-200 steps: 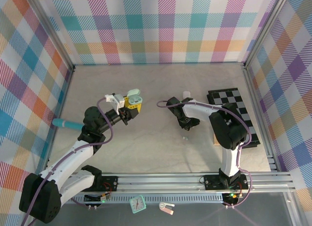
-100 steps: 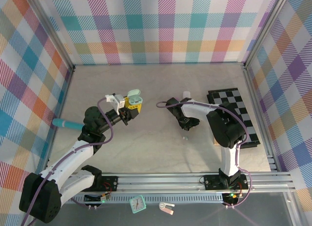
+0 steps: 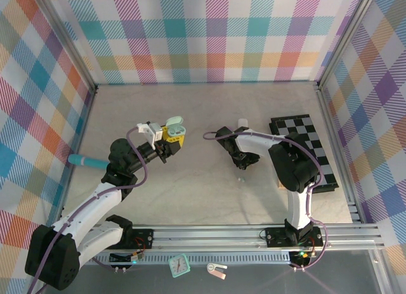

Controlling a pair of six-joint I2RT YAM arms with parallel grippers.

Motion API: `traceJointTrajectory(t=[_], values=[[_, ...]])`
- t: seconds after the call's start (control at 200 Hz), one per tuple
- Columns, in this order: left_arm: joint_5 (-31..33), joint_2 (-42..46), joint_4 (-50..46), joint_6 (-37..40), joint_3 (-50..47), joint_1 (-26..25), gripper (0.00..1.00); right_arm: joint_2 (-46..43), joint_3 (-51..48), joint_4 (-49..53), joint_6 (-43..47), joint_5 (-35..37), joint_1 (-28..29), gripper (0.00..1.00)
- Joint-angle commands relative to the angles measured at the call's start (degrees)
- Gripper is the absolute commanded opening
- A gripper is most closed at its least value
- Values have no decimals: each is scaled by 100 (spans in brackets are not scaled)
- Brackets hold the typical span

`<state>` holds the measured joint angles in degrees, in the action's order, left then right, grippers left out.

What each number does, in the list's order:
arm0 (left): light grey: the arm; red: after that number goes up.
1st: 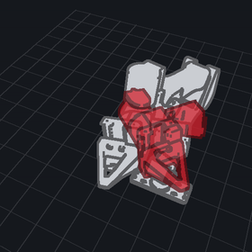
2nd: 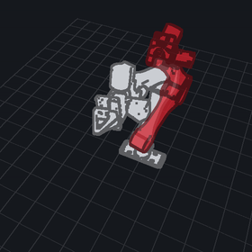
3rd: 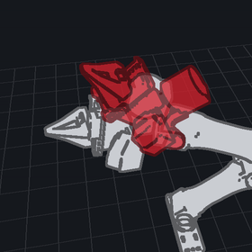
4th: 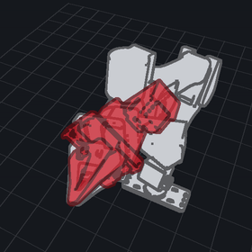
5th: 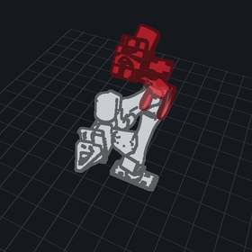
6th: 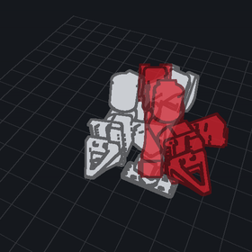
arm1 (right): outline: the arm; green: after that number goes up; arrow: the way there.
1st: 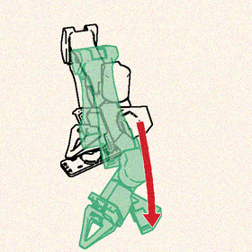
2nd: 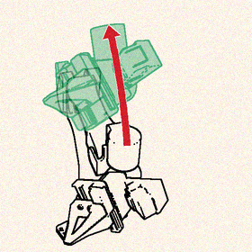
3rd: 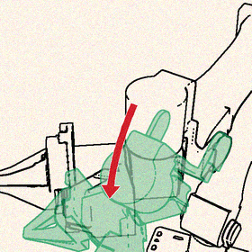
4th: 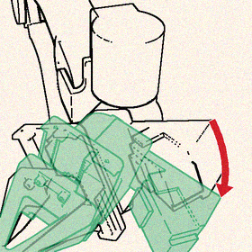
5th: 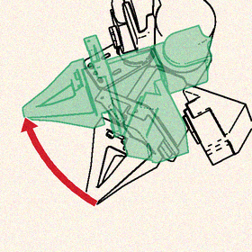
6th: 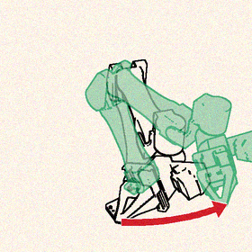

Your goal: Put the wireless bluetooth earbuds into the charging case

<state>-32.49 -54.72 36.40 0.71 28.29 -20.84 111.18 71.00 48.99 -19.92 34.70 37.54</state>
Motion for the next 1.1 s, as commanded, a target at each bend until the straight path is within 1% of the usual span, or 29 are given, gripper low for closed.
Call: traceJointTrajectory(t=[0.0, 0.155, 0.305, 0.565, 0.965, 1.095], values=[[-134, -52, 358, -21, -96, 63, 37, -282, 54, -46, -60, 6, 34, 20], [-169, -165, 387, 35, -57, 63, 38, -521, -12, -171, -92, -124, 34, 18], [-157, -379, 541, 8, 39, 63, 38, -796, -66, -244, -241, -282, 31, 18], [134, -651, 590, 12, 227, 1, 38, -1462, -82, -457, -477, -673, 22, 18], [528, -1021, 646, 323, 352, -367, 38, -2361, -214, -978, -1052, -808, 25, 18], [623, -1197, 816, 360, 383, -478, 38, -2649, -198, -936, -1248, -729, 24, 19]])
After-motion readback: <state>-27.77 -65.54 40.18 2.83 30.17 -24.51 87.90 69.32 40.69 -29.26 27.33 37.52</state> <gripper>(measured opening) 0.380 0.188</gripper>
